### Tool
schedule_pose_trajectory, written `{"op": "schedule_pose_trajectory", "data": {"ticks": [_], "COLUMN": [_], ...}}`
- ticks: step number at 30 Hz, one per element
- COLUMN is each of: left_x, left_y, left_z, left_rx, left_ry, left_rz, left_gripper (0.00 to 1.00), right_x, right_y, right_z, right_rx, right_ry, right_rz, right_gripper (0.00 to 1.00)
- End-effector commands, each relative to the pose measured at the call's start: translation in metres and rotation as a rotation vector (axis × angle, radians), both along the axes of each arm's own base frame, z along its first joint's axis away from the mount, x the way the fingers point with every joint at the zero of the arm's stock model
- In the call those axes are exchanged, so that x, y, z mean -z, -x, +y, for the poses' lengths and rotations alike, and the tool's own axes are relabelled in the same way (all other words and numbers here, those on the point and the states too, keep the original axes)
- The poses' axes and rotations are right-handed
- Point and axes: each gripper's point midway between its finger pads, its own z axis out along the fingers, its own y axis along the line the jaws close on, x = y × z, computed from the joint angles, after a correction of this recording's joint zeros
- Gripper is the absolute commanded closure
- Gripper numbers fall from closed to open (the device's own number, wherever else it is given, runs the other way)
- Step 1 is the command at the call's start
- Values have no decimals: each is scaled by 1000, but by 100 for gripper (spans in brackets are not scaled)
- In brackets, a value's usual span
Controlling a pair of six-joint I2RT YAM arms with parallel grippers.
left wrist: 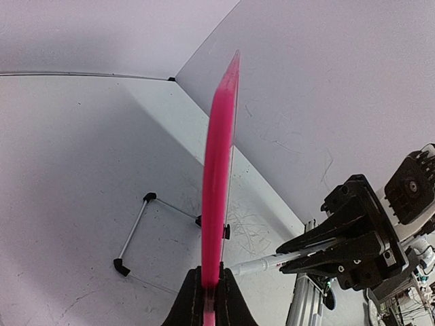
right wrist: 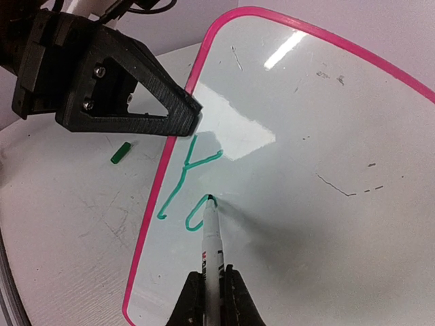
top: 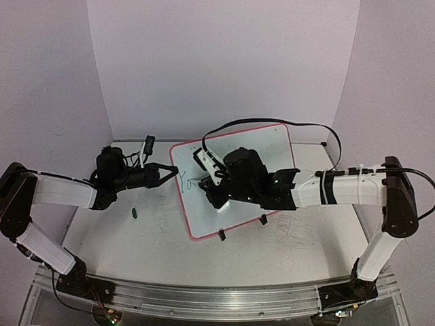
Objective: Write a sentence on the whiteboard
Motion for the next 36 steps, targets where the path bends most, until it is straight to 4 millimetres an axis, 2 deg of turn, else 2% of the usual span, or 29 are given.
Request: {"op": "schedule_pose_trajectory", "data": {"ticks": [1, 6, 15, 36], "left_x": [-27, -27, -28, -28], "left_y": [4, 4, 3, 3], "left_z": [0, 0, 0, -1], "left_rx": [13, 12, 15, 17], "left_ry": [38, 37, 38, 39], "left_rz": [-77, -78, -78, -77], "left_gripper": [100, 100, 100, 100], "right_x": [-38, -33, -27, 4], "right_y": [-2, -11, -6, -10], "right_z": [-12, -17, -8, -14], "right_rx": [21, 30, -23, 21], "right_ry": [-96, -99, -96, -30], "right_rz": [-42, -29, -12, 32], "right_gripper": [100, 100, 100, 100]}}
